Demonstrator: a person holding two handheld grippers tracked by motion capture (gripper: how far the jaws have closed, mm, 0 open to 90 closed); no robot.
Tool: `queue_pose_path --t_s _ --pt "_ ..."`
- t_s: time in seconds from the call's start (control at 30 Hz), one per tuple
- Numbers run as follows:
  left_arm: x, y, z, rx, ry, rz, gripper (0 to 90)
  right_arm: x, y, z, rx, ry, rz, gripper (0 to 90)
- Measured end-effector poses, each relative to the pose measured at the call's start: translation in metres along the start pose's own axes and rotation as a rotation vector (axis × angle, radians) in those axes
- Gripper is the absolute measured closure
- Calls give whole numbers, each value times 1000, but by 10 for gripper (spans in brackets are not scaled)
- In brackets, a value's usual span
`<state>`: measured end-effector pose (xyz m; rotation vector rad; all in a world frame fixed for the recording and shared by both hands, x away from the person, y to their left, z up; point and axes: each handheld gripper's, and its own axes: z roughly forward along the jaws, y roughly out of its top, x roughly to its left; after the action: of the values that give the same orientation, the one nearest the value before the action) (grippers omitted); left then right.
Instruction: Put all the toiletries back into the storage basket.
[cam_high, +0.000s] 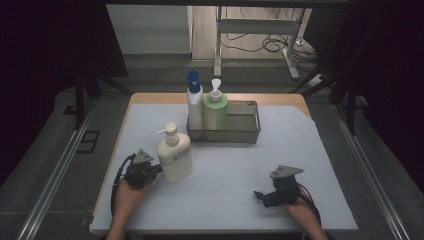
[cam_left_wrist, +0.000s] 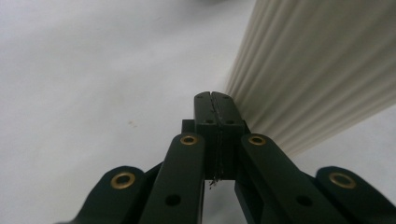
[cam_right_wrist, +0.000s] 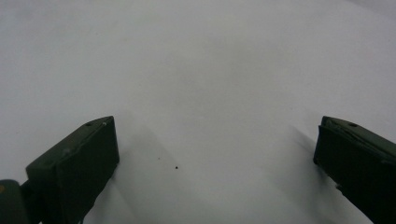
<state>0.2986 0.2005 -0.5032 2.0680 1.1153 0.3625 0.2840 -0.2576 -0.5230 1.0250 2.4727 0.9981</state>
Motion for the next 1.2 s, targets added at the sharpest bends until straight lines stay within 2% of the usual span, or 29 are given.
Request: queue_pose_path --t_s 0.23,0.5,1.2 --pt "-11 3 4 18 -30 35 894 0 0 0 0 0 1 0" --pt "-23 4 8 31 -47 68 894 0 0 0 0 0 0 0" --pt "-49 11 23 53 -100 115 894 0 0 0 0 0 0 0"
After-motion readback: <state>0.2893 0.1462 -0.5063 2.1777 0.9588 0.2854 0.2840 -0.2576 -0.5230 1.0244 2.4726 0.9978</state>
